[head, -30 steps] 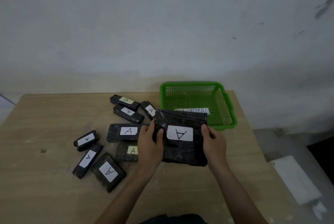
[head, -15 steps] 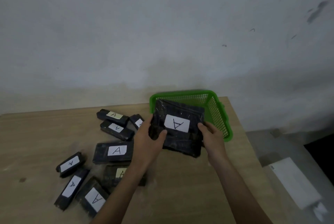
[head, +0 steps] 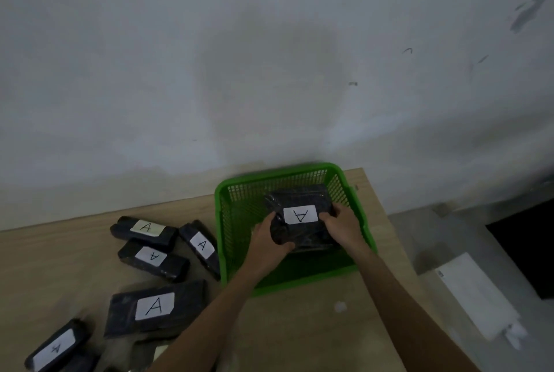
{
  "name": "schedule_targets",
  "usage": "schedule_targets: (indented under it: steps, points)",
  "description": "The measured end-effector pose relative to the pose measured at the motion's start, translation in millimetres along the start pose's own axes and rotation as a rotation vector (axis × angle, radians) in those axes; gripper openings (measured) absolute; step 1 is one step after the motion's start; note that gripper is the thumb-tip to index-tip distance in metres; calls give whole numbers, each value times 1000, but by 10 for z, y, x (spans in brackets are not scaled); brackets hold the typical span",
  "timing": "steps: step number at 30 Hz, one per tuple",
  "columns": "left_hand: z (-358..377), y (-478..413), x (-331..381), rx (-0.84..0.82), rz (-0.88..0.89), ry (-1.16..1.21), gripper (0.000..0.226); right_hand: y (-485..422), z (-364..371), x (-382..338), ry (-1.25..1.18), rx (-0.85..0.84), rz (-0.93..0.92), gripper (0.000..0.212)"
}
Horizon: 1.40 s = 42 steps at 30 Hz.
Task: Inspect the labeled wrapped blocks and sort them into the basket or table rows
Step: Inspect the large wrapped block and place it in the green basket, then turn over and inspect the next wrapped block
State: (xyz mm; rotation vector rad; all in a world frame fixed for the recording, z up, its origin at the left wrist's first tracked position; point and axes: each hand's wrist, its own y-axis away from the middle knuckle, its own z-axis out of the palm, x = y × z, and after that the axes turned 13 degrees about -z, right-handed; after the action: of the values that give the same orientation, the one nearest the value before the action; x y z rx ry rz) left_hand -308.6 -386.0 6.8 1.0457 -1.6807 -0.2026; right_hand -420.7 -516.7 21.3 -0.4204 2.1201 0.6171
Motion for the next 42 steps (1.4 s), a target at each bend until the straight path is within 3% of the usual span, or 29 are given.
schedule_targets:
  steps: [3,8,11,13,23,28,38,42]
  points:
    - [121,-150,-28,-20,-4,-55,70,-107,-113,117,156,19,-77,27]
    - [217,-293,-111,4,-13,-28,60,-160,-428,372,403,333,-222,40]
    - [224,-327,-114,-6,-7,-24,60,-151,-527,489,374,210,-63,38]
    - [205,-349,-120,-14,3,-32,60,-119,-487,517,365,144,-52,39]
    - [327,-509,140,-20,-28,32,66,-94,-477,541,306,177,-48,40]
    - [314,-566,235,-50,-29,43,85,-97,-471,567,309,172,-44,40]
    - [265,-497,137,-47,11,19,88,14,-412,410,279,142,-26,41]
    - [113,-278,63,-33,36,8,76,175,-329,155,282,141,-138,44]
